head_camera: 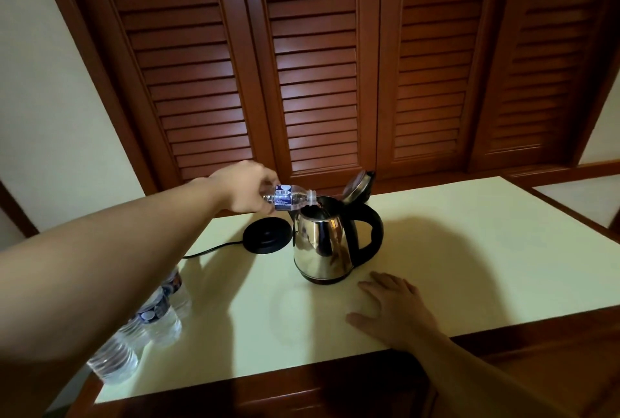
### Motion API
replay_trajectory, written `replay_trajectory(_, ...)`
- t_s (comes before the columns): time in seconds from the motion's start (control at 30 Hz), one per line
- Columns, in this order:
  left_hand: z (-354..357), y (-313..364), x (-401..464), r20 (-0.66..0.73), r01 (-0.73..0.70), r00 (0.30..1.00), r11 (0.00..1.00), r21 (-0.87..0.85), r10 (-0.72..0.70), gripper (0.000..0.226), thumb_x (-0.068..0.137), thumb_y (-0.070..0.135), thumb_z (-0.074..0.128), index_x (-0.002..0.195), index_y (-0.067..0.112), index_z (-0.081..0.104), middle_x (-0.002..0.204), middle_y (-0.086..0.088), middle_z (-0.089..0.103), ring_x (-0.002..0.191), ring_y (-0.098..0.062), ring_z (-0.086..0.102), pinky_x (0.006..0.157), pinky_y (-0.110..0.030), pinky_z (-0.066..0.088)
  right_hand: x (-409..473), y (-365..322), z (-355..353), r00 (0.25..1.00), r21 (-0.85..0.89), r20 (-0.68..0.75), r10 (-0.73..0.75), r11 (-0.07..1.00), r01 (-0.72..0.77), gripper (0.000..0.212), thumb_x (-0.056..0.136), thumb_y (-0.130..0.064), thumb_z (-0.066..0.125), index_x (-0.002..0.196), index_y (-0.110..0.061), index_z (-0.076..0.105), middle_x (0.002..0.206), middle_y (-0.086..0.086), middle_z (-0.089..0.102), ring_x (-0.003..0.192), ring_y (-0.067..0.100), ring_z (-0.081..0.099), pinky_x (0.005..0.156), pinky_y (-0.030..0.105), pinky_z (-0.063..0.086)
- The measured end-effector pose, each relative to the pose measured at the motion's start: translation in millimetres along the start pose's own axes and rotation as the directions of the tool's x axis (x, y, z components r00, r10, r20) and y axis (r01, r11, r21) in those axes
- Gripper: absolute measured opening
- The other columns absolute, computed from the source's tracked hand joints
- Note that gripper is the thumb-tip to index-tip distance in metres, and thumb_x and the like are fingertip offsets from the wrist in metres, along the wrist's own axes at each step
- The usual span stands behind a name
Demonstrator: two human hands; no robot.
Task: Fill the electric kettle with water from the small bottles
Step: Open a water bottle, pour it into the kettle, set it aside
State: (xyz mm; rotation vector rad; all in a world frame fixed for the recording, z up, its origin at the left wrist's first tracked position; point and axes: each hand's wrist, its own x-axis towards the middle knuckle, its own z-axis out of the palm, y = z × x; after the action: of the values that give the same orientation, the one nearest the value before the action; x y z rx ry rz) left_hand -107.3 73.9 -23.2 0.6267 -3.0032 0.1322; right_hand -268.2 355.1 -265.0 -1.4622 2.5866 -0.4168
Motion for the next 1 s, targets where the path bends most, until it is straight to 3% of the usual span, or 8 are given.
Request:
replay_trajectory(0.37,5.2,-1.0,6.2,0.007,-0.047,0.999,0.999,0.014,0.047,0.052,0.072,0.045,0.084,0.12,0.03,0.069,0.105,0.0,0.063,0.098,-0.022,0.062,0.086,-0.036,0.054,-1.0,-1.2,-1.4,1.0,0.008,0.005,0.002,1.0,-0.002,0.096,0.075,-0.095,0.036,0.155,-0.043,0.033,0.168,-0.013,0.018,0.153,0.014,0.014,0.125,0.042,0.011)
replay_trajectory(0.6,7.0,-4.0,10.8,-0.013,-0.075,0.997,0.997,0.008,0.075,0.05,0.075,0.041,0.084,0.121,0.029,0.069,0.102,0.003,0.059,0.093,-0.017,0.056,0.076,-0.027,0.041,-0.8,-0.7,-1.5,1.0,0.011,0.002,-0.002,1.0,0.002,0.096,0.075,-0.096,0.034,0.155,-0.043,0.032,0.168,-0.013,0.018,0.154,0.014,0.013,0.125,0.042,0.011)
replay_trajectory(0.77,5.4,-6.1,11.5,-0.01,-0.077,0.997,0.997,-0.014,0.077,0.052,0.072,0.046,0.086,0.119,0.03,0.069,0.098,0.005,0.057,0.093,-0.017,0.058,0.084,-0.034,0.052,-1.0,-1.7,-2.0,1.0,0.003,0.002,0.003,1.0,-0.003,0.096,0.075,-0.096,0.033,0.155,-0.044,0.032,0.168,-0.012,0.018,0.154,0.014,0.014,0.125,0.042,0.012)
replay_trajectory(1.0,6.0,-9.5,14.5,-0.004,-0.101,0.995,0.995,-0.005,0.101,0.053,0.072,0.049,0.087,0.119,0.03,0.07,0.093,0.009,0.053,0.092,-0.018,0.057,0.086,-0.034,0.052,-2.9,-4.5,-5.6,1.0,0.019,0.008,0.012,1.0,-0.012,0.094,0.076,-0.093,0.037,0.155,-0.043,0.033,0.168,-0.012,0.018,0.154,0.014,0.014,0.125,0.042,0.011)
